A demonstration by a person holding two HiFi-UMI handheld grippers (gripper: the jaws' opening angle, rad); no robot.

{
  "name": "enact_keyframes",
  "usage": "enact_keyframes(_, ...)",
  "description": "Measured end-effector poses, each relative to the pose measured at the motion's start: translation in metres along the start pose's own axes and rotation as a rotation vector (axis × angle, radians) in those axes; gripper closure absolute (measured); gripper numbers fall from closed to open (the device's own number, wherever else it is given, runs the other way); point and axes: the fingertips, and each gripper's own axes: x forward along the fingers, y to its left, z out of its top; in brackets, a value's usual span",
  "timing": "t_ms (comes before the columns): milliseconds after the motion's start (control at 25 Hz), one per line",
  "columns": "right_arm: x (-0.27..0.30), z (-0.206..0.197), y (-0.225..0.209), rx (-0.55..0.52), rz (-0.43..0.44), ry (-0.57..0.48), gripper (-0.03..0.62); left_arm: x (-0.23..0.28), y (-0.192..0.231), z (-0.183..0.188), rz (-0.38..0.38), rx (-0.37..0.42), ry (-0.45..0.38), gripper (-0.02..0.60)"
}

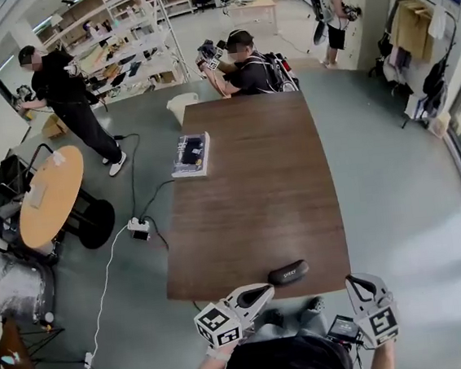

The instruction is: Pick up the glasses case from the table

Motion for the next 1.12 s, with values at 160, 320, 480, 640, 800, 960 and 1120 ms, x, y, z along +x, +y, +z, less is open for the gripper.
enact_keyframes(160,0.003,-0.008,-0.021,0.002,0.022,-0.007,0.608,0.018,-0.007,0.005,0.022,0.016,-0.022,0.575)
enact_keyframes(320,0.003,-0.017,-0.049,-0.01,0.041,-0.021,0.608,0.045,-0.018,0.002,0.055,0.024,-0.009,0.575)
enact_keyframes(480,0.002,-0.029,-0.074,-0.006,0.066,-0.014,0.608,0.075,-0.031,-0.002,0.064,0.02,-0.01,0.575)
enact_keyframes(640,-0.001,-0.046,-0.099,0.002,0.09,-0.012,0.608,0.108,-0.045,-0.011,0.071,0.015,0.009,0.575)
enact_keyframes(800,-0.004,-0.058,-0.125,0.015,0.112,-0.027,0.608,0.14,-0.059,-0.015,0.065,0.003,0.018,0.575)
enact_keyframes(960,-0.004,-0.072,-0.144,0.03,0.128,-0.032,0.608,0.164,-0.063,-0.017,0.067,0.002,0.025,0.575)
enact_keyframes(1120,-0.008,-0.091,-0.161,0.044,0.149,-0.017,0.608,0.185,-0.072,-0.02,0.075,0.002,0.014,0.575)
